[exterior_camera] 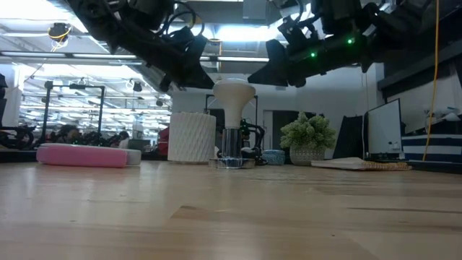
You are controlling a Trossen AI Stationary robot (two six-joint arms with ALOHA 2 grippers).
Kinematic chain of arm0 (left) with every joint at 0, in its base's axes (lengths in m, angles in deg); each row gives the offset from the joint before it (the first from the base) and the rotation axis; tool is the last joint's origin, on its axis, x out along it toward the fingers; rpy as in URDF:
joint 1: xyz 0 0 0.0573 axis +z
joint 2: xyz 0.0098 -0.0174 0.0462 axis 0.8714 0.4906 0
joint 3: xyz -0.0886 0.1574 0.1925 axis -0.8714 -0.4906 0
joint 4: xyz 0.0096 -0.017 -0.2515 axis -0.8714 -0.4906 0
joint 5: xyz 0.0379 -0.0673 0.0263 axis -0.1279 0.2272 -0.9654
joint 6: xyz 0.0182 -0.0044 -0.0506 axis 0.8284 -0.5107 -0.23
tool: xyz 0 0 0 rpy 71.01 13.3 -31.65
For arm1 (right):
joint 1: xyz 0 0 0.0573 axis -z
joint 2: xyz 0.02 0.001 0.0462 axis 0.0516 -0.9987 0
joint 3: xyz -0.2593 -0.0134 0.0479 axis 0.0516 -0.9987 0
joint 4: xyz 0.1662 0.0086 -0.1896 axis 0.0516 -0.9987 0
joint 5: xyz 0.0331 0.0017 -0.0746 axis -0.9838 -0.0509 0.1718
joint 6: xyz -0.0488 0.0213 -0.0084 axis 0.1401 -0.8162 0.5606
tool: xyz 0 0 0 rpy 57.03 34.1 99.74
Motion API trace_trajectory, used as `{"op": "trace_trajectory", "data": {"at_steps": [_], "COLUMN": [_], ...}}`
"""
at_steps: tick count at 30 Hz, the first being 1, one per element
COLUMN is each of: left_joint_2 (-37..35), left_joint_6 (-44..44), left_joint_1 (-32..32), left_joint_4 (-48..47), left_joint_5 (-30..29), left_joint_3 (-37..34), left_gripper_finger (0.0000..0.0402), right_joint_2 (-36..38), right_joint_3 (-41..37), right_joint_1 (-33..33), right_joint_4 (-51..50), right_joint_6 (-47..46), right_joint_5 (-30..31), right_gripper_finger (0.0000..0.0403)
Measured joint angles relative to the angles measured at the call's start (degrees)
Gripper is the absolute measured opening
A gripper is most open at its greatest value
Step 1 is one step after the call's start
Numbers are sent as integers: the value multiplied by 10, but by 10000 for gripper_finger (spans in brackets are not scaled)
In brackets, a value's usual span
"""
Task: Screw lightbulb
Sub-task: Remove the white light bulb from the silver lamp
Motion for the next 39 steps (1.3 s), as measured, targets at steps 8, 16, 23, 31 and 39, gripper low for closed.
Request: {"op": "trace_trajectory", "data": {"at_steps": [8, 16, 23, 31, 39], "left_joint_2": [-1, 2, 2, -10, -10], "left_joint_6": [-21, -25, -23, 42, 57], "left_joint_1": [-30, -71, -81, -76, -63], "left_joint_4": [-3, -10, 22, 141, 158], "left_joint_5": [-10, 23, 15, 4, 1], "left_joint_3": [0, -1, -1, 0, 0], "left_gripper_finger": [1, 1, 1, 1, 1], "right_joint_2": [1, 1, 0, 59, 120], "right_joint_3": [0, 1, 0, 0, 0], "right_joint_1": [10, 23, 40, 35, -23], "right_joint_4": [-2, 2, 14, 50, -68], "right_joint_6": [4, 4, 7, 48, 32], "right_joint_5": [0, -11, -28, -36, -65], "right_gripper_finger": [3, 3, 3, 3, 3]}}
